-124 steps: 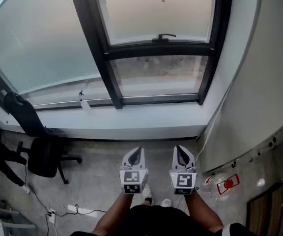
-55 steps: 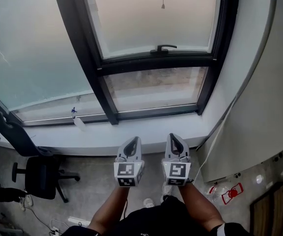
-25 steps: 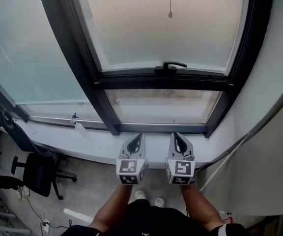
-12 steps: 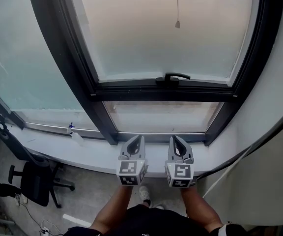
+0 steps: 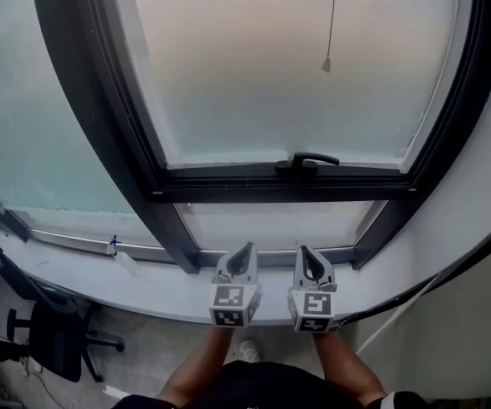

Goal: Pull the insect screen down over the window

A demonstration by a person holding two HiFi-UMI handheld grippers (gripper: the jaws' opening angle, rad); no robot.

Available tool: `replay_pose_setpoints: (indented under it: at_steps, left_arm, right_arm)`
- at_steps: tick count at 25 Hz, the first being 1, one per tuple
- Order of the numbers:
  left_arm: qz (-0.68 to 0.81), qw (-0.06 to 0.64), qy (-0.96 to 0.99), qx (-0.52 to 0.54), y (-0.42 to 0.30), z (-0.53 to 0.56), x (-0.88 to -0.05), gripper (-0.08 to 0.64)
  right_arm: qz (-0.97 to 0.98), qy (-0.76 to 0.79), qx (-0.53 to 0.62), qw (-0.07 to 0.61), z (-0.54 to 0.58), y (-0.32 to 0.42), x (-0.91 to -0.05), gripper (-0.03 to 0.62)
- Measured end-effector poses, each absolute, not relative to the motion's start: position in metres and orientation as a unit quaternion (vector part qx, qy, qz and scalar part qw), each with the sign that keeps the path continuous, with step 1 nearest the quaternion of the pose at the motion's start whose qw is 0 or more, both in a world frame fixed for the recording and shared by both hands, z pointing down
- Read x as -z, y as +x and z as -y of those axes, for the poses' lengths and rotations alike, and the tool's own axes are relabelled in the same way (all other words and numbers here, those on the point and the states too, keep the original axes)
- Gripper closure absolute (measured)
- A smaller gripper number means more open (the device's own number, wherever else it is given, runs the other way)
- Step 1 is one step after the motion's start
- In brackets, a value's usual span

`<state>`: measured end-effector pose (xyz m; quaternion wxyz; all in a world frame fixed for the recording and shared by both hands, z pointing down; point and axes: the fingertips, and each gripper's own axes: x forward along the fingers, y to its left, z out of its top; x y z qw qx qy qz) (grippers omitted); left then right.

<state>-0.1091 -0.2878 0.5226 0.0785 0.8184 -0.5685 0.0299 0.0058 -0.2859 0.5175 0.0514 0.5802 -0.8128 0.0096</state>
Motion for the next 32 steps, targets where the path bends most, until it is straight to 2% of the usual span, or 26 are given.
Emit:
replay_pose_setpoints:
  at_steps: [13, 19, 32]
  left_arm:
    - [0.540, 0.079, 0.837, -0.031, -0.108, 0.344, -0.512, 0.557]
    - [0.567, 0.023, 0.822, -0.044, -0.100, 0.373, -0.503, 0.557]
    - [0.585, -0.005, 0.811, -0.022, -0.064, 0.421, -0.465, 0.557]
  right_arm:
    - [0.803, 0.594, -0.016, 0.046, 0.337, -0.006, -0.513, 0.589]
    - [0.811, 0.582, 0.015, 0.048, 0.369, 0.010, -0.507, 0.589]
    - [0.838, 0.544, 0.035, 0.010, 0.419, 0.026, -0.465, 0.589]
